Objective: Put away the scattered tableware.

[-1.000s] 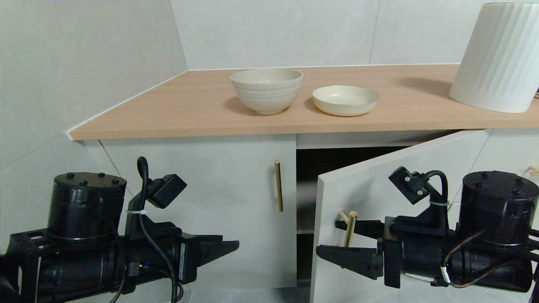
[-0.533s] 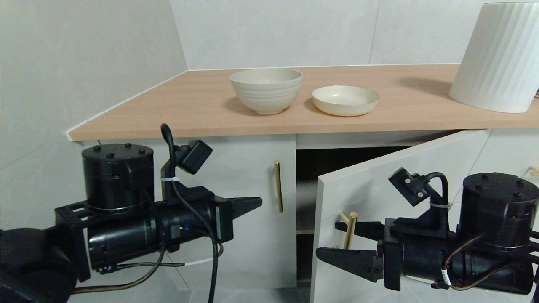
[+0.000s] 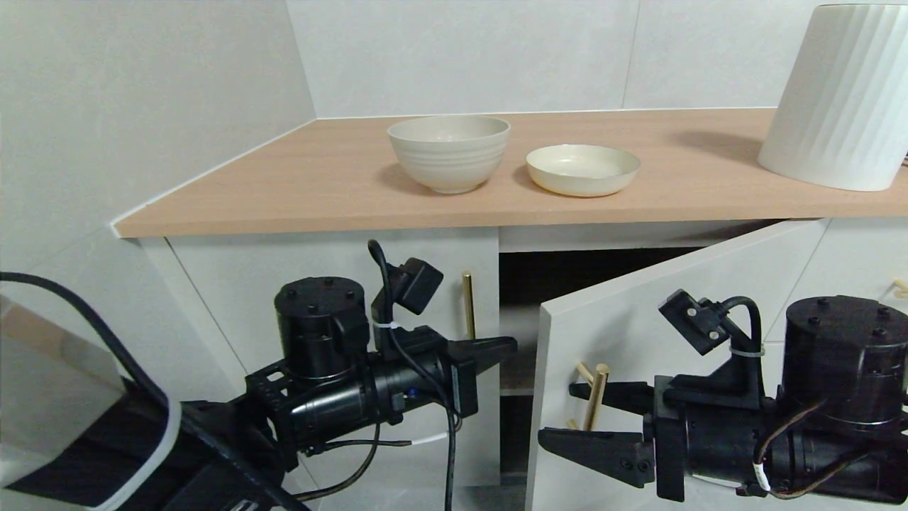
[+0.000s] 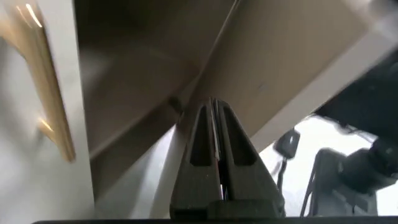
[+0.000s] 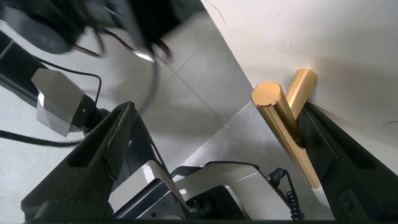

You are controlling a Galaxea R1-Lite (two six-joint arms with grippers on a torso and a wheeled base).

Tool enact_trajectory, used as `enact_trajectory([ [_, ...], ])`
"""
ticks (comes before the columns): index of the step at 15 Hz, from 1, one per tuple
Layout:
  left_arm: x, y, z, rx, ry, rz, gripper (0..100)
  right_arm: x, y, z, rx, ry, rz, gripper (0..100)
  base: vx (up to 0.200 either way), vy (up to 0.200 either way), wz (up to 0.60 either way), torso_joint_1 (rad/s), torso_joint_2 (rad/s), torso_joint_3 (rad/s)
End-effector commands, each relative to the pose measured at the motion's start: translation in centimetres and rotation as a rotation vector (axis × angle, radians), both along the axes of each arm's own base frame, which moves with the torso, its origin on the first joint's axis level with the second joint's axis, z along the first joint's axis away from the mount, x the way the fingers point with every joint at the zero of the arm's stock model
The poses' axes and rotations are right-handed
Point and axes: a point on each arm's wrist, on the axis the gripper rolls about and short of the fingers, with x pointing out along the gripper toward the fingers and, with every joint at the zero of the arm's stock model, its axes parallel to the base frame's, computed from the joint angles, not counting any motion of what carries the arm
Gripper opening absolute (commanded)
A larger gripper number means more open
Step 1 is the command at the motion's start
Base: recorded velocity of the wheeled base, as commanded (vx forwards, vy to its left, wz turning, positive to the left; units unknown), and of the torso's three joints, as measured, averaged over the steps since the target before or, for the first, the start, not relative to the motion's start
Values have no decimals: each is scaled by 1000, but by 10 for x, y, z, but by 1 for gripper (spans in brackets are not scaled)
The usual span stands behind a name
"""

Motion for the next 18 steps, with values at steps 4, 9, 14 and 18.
enact_trajectory([
  [4, 18, -28, -36, -17, -17, -25, 0, 0, 0, -1, -2, 0, -1, 100, 0, 0, 0, 0, 0, 0],
  [9, 9, -40, -28, -49, -61, -68, 0, 0, -4, -7, -65, -73, -39, 100, 0, 0, 0, 0, 0, 0],
  [14, 11, -45, -25, -61, -75, -74, 0, 0, -8, -4, -102, -110, -173, 100, 0, 0, 0, 0, 0, 0],
  [18, 12, -45, -24, -63, -77, -74, 0, -10, -24, 5, -233, -228, -294, 100, 0, 0, 0, 0, 0, 0],
])
